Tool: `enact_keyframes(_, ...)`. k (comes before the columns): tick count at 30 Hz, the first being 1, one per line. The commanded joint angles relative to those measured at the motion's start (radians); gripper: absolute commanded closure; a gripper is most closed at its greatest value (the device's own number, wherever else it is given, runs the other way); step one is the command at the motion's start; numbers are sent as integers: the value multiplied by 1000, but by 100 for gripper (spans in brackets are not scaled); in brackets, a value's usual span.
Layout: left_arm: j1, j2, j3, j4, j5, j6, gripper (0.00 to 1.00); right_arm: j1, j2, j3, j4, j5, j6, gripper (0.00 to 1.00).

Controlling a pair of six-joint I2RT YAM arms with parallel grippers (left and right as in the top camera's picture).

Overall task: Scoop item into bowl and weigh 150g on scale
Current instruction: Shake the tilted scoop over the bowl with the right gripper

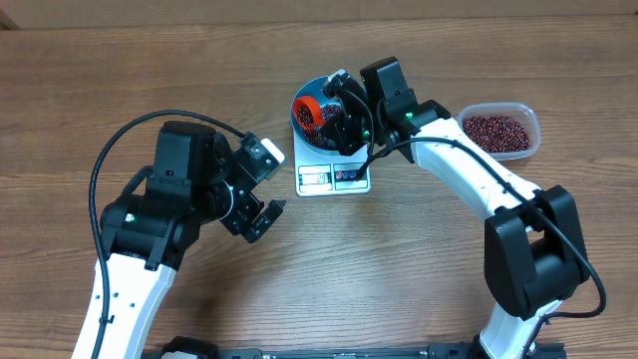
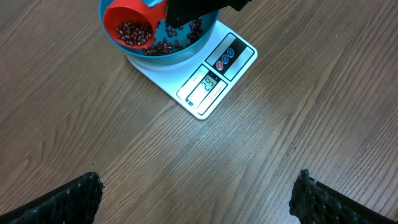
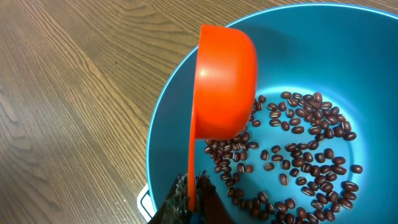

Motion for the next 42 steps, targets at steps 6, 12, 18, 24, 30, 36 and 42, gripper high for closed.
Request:
enact_keyframes(6,5,3,24,3,-3,-11,0,4,2,27,32,-73,4,96)
enact_keyframes(12,5,3,24,3,-3,-11,0,4,6,27,32,-69,3,96)
enact_keyframes(18,5,3,24,3,-3,-11,0,3,6,27,7,59,2,96)
enact_keyframes(24,5,3,24,3,-3,-11,0,4,-18,29,-44,261,-104,96)
enact_keyframes(30,5,3,24,3,-3,-11,0,4,-67,29,-65,370,-119,96)
enact_keyframes(36,5,3,24,3,-3,-11,0,9,-93,29,-72,370,-140,96)
enact_keyframes(42,5,3,24,3,-3,-11,0,47,-116,29,-74,421,-164,95)
